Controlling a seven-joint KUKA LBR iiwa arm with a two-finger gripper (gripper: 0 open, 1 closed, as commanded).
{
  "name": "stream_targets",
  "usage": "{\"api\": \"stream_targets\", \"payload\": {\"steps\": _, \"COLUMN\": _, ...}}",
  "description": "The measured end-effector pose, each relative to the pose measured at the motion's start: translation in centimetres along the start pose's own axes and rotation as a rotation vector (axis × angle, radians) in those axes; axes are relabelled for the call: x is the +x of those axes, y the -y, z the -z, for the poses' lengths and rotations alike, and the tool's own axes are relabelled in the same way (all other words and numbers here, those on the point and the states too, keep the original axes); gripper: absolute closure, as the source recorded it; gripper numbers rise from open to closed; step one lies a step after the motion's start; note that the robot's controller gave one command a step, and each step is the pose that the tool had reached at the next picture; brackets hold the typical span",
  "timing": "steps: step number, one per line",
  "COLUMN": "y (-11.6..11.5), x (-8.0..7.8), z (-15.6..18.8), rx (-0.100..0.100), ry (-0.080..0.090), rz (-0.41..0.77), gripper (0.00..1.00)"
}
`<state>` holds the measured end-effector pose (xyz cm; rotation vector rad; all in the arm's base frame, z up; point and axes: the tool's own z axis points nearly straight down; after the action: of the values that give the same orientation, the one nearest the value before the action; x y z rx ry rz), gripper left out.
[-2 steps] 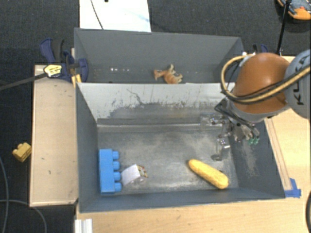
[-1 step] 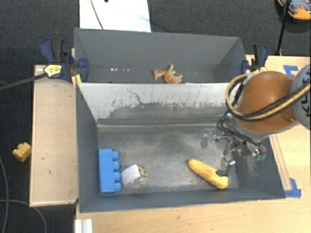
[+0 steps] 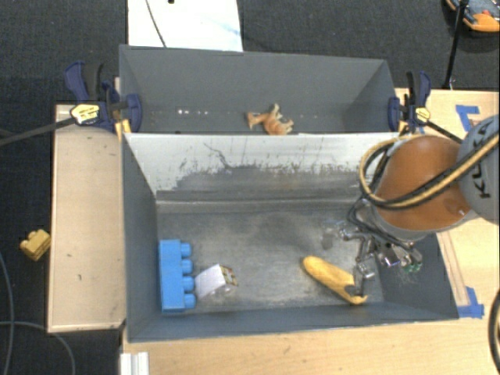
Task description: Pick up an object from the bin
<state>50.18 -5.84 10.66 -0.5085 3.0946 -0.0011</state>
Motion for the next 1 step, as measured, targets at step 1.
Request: {"api": "stream_targets", "payload": {"steps": 1, "y": -0.67, "x": 0.25, "z": -2.15, "rx": -0.004, "ry": -0.011, "rz": -0.045, "gripper": 0.0}}
